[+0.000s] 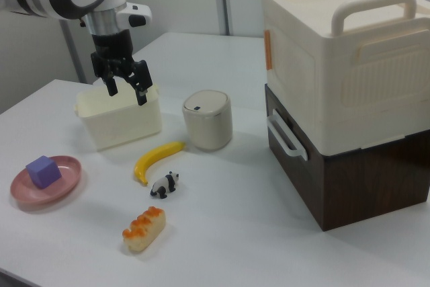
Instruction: Slide open the drawer
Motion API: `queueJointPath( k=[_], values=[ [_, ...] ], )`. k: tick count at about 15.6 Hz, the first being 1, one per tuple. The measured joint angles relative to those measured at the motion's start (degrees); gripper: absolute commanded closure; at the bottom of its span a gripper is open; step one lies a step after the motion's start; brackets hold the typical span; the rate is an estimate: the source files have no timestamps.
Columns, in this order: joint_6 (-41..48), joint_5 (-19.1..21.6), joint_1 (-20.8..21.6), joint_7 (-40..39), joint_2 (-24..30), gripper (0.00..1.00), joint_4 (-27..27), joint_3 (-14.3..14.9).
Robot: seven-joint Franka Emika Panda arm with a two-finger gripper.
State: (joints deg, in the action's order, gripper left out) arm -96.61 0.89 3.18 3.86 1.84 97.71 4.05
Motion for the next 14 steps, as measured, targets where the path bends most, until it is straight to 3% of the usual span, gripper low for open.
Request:
queueJointPath(
  k=[11, 14],
  values=[
    [0.0, 0.0, 0.0, 0.0, -0.1, 0.0, 0.1, 0.0],
    [0.0, 0.0, 0.0, -3.2, -0.3, 0.0, 0.1, 0.0]
  ],
)
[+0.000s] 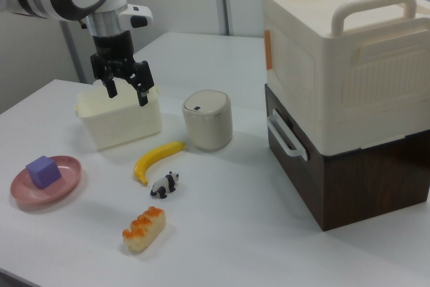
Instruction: Slide open the drawer
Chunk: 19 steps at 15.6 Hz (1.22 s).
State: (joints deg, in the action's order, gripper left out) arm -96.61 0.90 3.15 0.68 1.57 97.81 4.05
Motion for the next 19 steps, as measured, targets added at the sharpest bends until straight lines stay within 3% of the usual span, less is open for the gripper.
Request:
queueJointPath(
  k=[8, 12, 19],
  values=[
    [-1.2, -0.2, -1.1, -21.6, -1.6, 0.0, 0.0, 0.3],
    [-6.2, -4.5, -1.9, -31.3, -3.7, 0.0, 0.0, 0.4],
    [-19.6, -10.6, -4.4, -35.3, -9.6, 0.0, 0.0, 0.4]
  ],
)
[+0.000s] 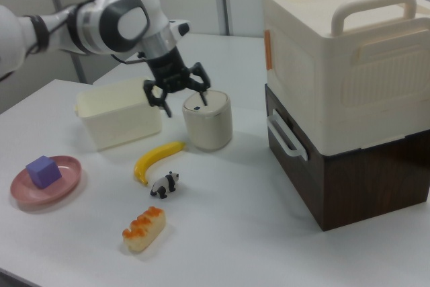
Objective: Slide open the drawer
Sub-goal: 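Reach the gripper to the white handle of the brown drawer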
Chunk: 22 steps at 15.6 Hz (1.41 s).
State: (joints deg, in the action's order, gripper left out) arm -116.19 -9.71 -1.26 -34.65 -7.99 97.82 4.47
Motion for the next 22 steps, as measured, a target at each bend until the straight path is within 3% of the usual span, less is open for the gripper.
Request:
queueJointPath(
  k=[7, 13, 18, 22],
  values=[
    [-11.4, -5.3, -4.1, -1.3, -3.7, 0.0, 0.0, 0.0],
    [-19.7, -12.7, -7.8, -2.4, -7.7, 0.01, 0.0, 0.0],
    [-25.4, -18.6, -10.5, -3.2, -10.5, 0.29, 0.0, 0.0],
    [-26.4, -20.6, -11.3, -3.5, -11.3, 0.31, 0.1, 0.0]
  ],
)
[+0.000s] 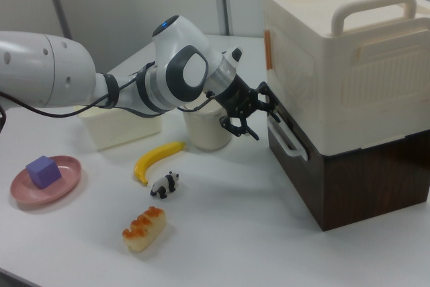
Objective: Slide open the drawer
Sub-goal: 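Reach the gripper to the white handle of the brown drawer, then close the gripper on the drawer's white handle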
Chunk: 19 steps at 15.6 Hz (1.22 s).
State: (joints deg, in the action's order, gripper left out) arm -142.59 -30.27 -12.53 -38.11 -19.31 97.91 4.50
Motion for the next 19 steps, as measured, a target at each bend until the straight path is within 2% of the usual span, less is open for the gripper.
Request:
queueJointPath(
  k=[6, 11, 13, 15, 16, 19],
  values=[
    [0.0, -4.0, -1.2, -1.8, -0.1, 0.32, 1.0, 0.0],
    [0.0, -4.0, -1.7, -4.2, -0.1, 0.55, 1.2, 0.0],
    [0.0, -4.0, -1.7, -4.3, -0.1, 0.6, 1.3, -0.1],
    [0.0, -4.0, -1.7, -4.3, -0.1, 0.79, 1.3, -0.1],
    [0.0, -4.0, -1.7, -4.3, -0.2, 0.85, 1.3, -0.1],
    [-0.3, -4.4, -1.7, -4.3, -0.2, 0.89, 0.9, 0.0]
  ],
)
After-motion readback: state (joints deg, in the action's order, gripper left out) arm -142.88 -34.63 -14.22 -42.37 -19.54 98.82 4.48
